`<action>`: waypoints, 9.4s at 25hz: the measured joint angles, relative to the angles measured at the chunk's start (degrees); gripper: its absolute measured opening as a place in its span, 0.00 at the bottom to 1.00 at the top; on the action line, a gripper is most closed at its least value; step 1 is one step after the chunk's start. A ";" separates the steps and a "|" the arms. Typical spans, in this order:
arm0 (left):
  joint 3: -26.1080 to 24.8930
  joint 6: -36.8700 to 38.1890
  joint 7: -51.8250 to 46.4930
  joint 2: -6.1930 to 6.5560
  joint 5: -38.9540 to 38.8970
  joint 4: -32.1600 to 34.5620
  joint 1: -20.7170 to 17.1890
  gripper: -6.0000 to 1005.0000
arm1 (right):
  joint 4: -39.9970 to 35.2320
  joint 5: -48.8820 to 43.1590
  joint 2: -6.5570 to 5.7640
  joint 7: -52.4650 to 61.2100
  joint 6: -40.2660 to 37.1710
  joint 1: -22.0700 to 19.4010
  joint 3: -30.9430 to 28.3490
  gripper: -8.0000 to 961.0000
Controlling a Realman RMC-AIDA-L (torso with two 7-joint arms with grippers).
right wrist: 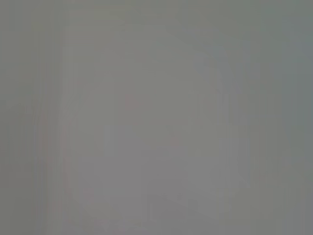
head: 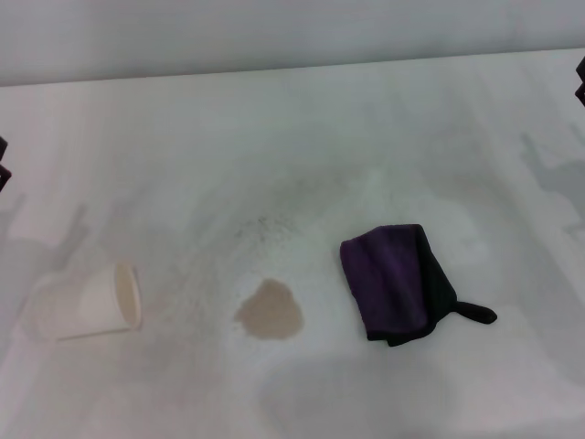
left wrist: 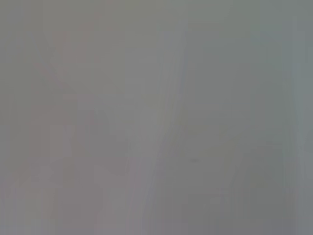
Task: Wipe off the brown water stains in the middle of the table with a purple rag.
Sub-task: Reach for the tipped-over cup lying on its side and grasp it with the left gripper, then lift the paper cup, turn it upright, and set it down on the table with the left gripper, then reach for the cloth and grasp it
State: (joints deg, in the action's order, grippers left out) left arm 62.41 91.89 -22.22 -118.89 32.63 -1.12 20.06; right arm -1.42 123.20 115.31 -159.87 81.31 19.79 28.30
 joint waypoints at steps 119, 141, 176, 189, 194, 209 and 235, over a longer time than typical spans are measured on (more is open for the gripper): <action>-8.35 -10.84 -47.24 0.22 82.82 53.47 5.76 0.67 | 6.07 -0.71 0.15 0.00 -1.14 1.00 -11.71 0.85; -12.46 -10.70 -21.83 -0.25 45.75 21.29 0.75 0.64 | -1.10 -2.54 0.08 0.19 -0.55 2.89 -3.87 0.85; -12.32 -14.52 -1.65 -0.64 42.59 5.17 -1.88 0.64 | -3.86 -2.53 0.01 0.41 -0.56 1.83 -3.87 0.85; -12.35 -14.84 4.51 -0.82 42.57 3.82 -5.06 0.64 | -3.70 -2.53 0.09 0.44 -0.53 1.83 -3.87 0.84; -12.11 -14.88 6.88 -0.86 42.70 2.61 -5.90 0.64 | -3.58 -2.53 0.17 0.44 -0.53 1.83 -3.87 0.84; -12.03 -14.77 8.03 -0.88 42.19 1.46 -6.50 0.68 | -3.29 -2.53 0.25 0.44 -0.22 1.82 -3.02 0.84; -12.06 -12.93 9.70 -0.82 42.08 1.92 -10.41 0.89 | -3.24 -2.53 0.27 0.44 0.32 0.84 -2.99 0.84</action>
State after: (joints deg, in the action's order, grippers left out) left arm 50.36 78.97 -12.51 -119.70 74.71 0.81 9.65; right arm -4.66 120.68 115.57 -159.43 81.62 20.64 25.31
